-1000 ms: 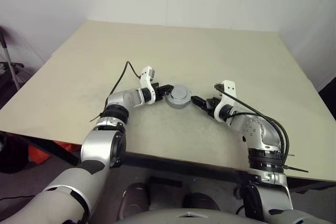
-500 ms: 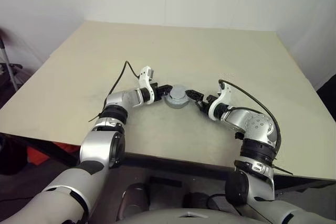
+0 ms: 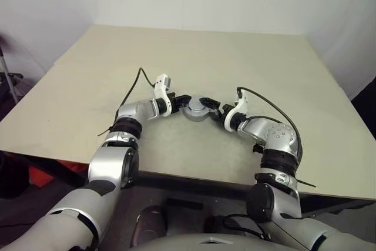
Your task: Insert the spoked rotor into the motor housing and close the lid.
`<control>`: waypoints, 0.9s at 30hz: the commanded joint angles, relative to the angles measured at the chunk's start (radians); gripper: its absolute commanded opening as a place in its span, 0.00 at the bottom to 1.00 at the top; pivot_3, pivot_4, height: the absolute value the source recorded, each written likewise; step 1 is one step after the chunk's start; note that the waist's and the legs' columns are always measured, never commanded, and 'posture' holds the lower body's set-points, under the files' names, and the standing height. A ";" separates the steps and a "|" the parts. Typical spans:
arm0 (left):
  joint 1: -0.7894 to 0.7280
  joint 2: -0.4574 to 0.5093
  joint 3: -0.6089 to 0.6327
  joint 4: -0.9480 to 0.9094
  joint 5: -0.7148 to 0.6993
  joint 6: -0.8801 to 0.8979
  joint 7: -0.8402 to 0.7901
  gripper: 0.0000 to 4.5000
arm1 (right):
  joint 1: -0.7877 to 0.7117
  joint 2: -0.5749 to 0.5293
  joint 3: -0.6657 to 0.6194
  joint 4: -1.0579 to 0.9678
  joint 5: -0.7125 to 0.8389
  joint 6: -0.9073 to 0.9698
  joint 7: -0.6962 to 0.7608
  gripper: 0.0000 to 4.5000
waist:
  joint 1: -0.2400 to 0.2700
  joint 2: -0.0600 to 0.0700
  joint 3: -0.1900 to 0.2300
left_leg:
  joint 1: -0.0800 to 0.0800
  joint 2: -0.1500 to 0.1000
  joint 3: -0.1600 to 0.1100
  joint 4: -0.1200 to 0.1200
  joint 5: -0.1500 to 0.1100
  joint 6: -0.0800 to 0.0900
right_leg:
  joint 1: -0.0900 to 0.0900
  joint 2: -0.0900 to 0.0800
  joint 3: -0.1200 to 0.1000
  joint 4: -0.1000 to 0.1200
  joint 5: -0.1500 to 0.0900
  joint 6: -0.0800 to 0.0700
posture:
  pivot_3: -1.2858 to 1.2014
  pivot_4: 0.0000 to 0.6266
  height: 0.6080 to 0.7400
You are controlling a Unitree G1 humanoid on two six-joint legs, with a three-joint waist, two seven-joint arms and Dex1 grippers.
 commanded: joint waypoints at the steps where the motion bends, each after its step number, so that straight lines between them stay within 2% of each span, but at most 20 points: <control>1: 0.009 -0.001 -0.013 -0.018 0.010 0.001 0.001 0.00 | -0.044 0.038 0.053 0.078 0.003 -0.047 0.013 0.99 | -0.003 0.000 0.000 | 0.001 0.000 0.000 0.000 0.000 -0.001 | 0.000 0.000 0.000 0.000 0.000 0.000 | 0.52 0.00 1.00; 7: 0.014 0.001 -0.017 -0.018 0.011 -0.006 0.002 0.00 | -0.073 0.052 0.074 0.130 0.018 -0.068 0.025 0.99 | -0.018 0.000 0.000 | 0.003 0.002 0.000 -0.001 0.003 -0.004 | 0.000 0.001 0.000 0.001 0.001 0.000 | 0.52 0.00 1.00; 22: 0.022 0.002 -0.020 -0.026 0.016 -0.018 0.005 0.00 | -0.076 0.093 0.101 0.110 0.035 -0.047 0.039 0.99 | -0.026 0.000 0.000 | 0.001 0.002 0.001 -0.002 0.002 -0.003 | -0.002 0.001 0.000 0.000 0.002 0.000 | 0.52 0.00 1.00; 25: 0.021 0.002 -0.020 -0.024 0.019 -0.024 0.006 0.00 | -0.082 0.099 0.098 0.130 0.019 -0.073 0.027 0.87 | -0.026 0.000 0.000 | 0.001 0.002 0.001 -0.002 0.002 -0.003 | -0.003 0.001 0.000 0.000 0.001 0.000 | 0.52 0.00 1.00; 27: 0.022 0.003 -0.020 -0.023 0.021 -0.027 0.005 0.00 | -0.085 0.098 0.096 0.139 0.015 -0.081 0.026 0.73 | -0.026 0.000 0.000 | 0.000 0.002 0.001 -0.002 0.002 -0.003 | -0.003 0.001 0.000 0.000 0.001 0.000 | 0.52 0.00 1.00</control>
